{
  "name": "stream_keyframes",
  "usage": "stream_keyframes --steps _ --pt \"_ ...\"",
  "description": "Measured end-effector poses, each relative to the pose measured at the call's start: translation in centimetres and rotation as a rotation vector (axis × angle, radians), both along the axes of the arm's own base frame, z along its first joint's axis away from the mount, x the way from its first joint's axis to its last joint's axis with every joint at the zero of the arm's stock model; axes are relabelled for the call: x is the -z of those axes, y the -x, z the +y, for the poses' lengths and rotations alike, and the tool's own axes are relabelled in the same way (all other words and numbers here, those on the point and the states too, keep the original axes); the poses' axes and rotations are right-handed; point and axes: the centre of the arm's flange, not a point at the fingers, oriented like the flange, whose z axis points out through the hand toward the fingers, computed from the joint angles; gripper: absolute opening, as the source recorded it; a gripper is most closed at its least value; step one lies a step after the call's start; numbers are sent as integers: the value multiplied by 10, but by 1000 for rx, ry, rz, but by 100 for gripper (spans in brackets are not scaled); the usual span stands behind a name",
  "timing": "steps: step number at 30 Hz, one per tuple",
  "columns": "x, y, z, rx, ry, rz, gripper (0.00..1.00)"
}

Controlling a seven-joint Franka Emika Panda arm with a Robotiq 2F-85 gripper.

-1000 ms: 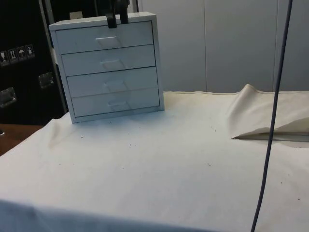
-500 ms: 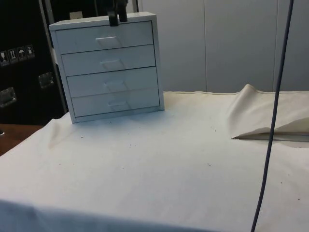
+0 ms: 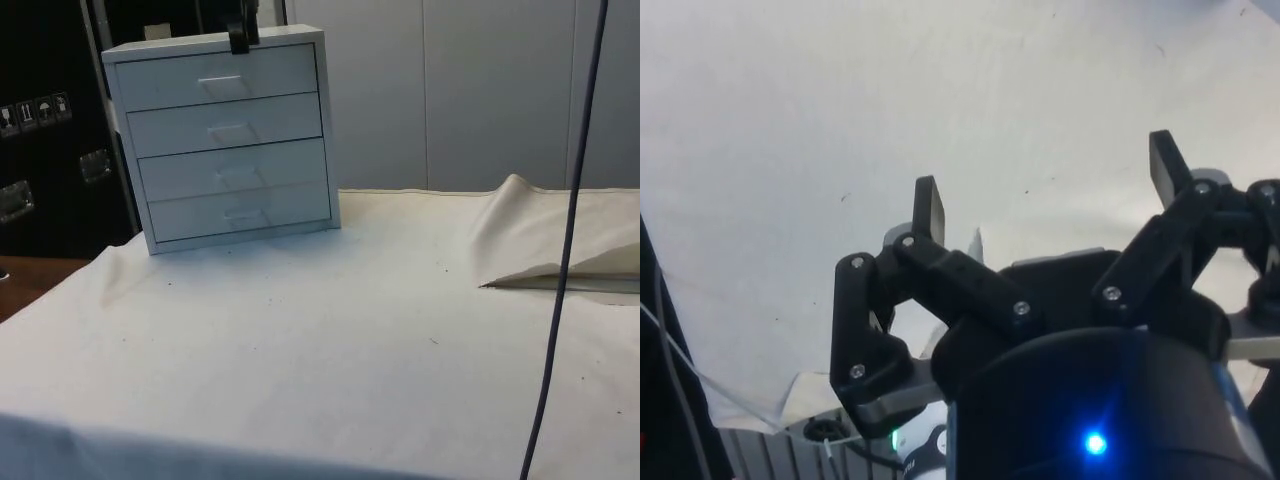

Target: Open the drawer, then close it.

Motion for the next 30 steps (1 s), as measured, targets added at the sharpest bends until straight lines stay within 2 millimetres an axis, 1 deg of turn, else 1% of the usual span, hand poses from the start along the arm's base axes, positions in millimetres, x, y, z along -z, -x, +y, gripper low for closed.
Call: stream_keyframes --steps 30 --pt "17 -10 -11 -156 22 -157 100"
